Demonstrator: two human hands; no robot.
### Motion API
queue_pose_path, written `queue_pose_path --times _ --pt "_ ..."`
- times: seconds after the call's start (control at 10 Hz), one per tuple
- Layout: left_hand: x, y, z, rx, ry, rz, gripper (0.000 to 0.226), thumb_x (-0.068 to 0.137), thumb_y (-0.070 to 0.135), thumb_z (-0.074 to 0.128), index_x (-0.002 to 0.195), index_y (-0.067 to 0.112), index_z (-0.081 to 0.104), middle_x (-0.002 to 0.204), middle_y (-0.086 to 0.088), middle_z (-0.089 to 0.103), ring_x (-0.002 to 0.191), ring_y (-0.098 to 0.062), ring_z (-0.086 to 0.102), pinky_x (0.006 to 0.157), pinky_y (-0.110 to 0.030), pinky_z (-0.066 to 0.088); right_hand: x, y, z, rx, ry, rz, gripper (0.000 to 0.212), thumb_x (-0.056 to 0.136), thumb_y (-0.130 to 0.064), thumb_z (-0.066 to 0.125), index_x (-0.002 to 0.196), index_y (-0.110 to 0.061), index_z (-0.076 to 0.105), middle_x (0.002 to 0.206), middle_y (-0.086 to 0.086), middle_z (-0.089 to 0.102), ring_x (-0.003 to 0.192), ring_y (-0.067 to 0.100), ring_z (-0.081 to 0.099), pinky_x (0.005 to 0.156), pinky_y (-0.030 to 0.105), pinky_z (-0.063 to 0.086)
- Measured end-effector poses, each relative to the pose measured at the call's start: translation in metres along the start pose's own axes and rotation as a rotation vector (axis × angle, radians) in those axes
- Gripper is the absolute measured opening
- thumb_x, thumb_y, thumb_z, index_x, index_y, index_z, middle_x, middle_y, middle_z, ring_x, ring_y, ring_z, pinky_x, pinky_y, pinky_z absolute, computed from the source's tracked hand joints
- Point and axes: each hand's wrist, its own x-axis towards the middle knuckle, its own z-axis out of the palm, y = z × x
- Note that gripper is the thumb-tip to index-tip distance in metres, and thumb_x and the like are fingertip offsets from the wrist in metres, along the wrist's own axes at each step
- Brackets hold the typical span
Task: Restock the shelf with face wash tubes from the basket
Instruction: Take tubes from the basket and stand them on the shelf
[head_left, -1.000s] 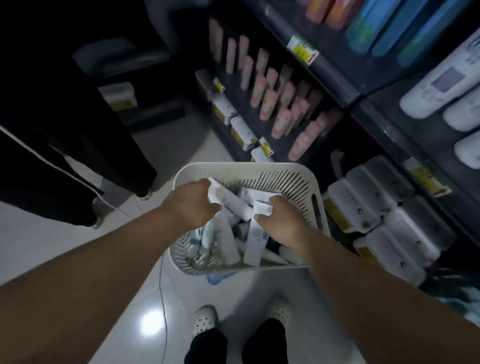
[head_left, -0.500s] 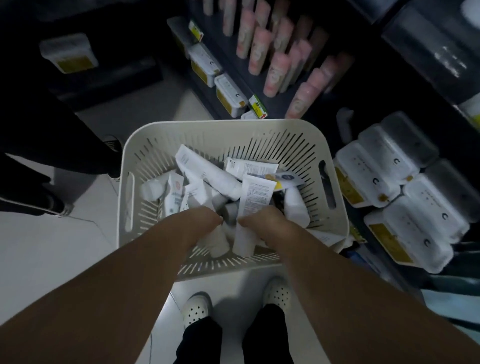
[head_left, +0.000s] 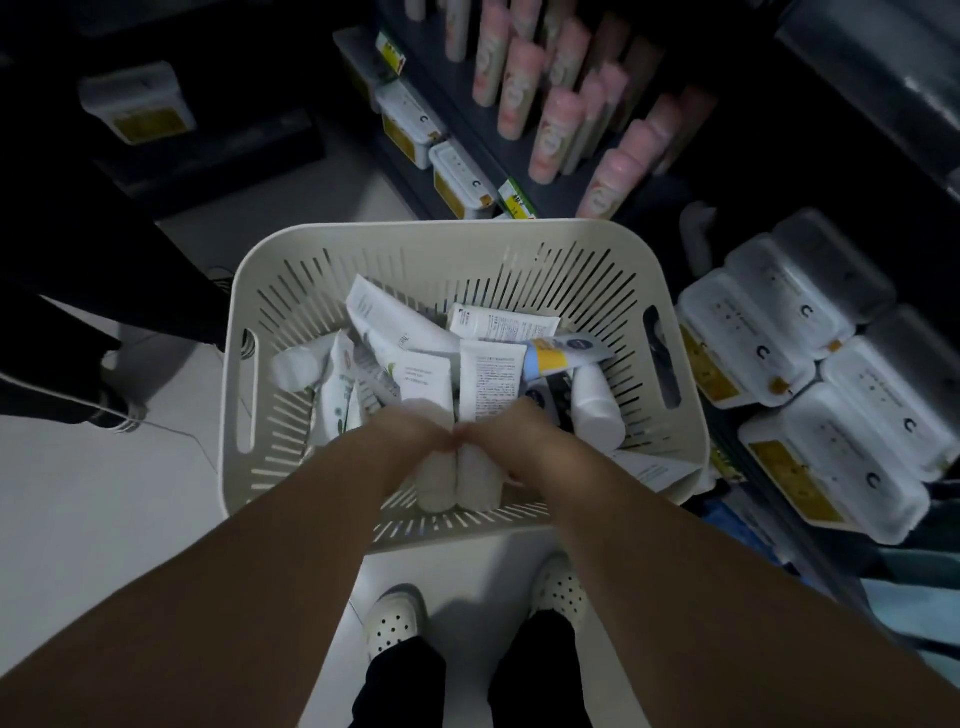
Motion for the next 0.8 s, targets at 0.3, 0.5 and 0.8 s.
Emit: queue_pose_path --times 0.3,0.5,0.8 --pt "-0.032 0.016 -0.036 -0.271 -0.176 0.169 0.05 0.068 0.037 0.083 0.106 0.014 0.061 0.1 -0.003 0.068 0.087 -0.018 0.062 0.072 -0.03 0.049 -0.035 -0.025 -0.028 0.343 -0.167 0.018 0.078 0.054 -0.038 0.075 0.129 -0.026 0.053 0.119 0.004 0.064 0.106 0.025 0.062 0.093 0.043 0.051" --pt "-0.089 0.061 -0.061 -0.332 -0.254 0.319 0.06 0.058 0.046 0.083 0.11 0.023 0.063 0.091 0.002 0.074 0.092 -0.021 0.068 0.083 -0.042 0.052 -0.094 -0.067 -0.075 0.547 -0.404 -0.13 0.04 0.094 -0.031 0.054 0.128 -0.013 0.061 0.125 0.012 0.066 0.116 0.03 0.062 0.09 0.042 0.052" --pt "-0.223 0.146 -0.112 -0.261 -0.332 0.665 0.056 0.067 0.036 0.081 0.119 0.021 0.064 0.11 -0.004 0.072 0.106 -0.023 0.067 0.096 -0.046 0.049 -0.214 -0.14 -0.154 0.582 -0.433 -0.45 0.049 0.095 -0.031 0.052 0.138 -0.01 0.05 0.131 0.015 0.061 0.121 0.031 0.058 0.1 0.047 0.047"
